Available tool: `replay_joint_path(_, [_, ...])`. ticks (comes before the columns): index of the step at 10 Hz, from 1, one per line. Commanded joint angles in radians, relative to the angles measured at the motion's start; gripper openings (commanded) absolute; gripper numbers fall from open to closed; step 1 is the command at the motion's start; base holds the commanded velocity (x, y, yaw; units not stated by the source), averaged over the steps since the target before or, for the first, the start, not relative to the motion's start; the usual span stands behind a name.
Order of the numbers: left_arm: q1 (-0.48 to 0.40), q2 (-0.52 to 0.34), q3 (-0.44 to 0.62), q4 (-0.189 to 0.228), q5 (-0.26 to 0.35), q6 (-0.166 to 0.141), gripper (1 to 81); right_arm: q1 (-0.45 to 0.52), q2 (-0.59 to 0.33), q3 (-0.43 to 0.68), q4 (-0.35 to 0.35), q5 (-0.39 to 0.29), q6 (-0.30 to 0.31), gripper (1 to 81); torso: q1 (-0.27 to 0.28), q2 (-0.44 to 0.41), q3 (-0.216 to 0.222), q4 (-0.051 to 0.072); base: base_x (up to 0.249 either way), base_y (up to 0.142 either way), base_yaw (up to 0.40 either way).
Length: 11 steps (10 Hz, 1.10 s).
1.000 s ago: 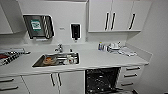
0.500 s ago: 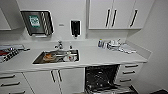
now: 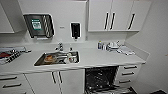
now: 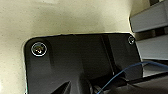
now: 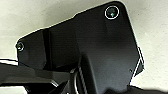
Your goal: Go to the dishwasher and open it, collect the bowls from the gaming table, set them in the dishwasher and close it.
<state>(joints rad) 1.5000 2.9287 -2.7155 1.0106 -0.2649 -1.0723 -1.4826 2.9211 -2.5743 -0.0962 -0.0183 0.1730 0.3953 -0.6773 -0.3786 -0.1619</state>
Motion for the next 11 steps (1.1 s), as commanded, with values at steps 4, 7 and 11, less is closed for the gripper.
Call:
replay_joint_path(4, [-0.033,-0.003,-0.009,0.009,0.032,0.005,81.1,0.037,-0.007,0.002,-0.013,-0.057,-0.01,81.1,-0.131,0.2,0.091,0.0,0.0,0.0,0.0])
replay_joint_path(7, [-0.033,-0.002,-0.009,0.011,0.032,0.005,81.1,0.037,-0.007,0.002,-0.011,-0.057,-0.01,81.1,-0.187,0.285,0.114,0.0,0.0,0.0,0.0])
replay_joint_path(11, [-0.033,-0.003,-0.009,0.011,0.032,0.006,81.1,0.04,-0.006,0.002,-0.013,-0.057,-0.01,81.1,-0.216,0.329,0.115,0.0,0.0,0.0,0.0])
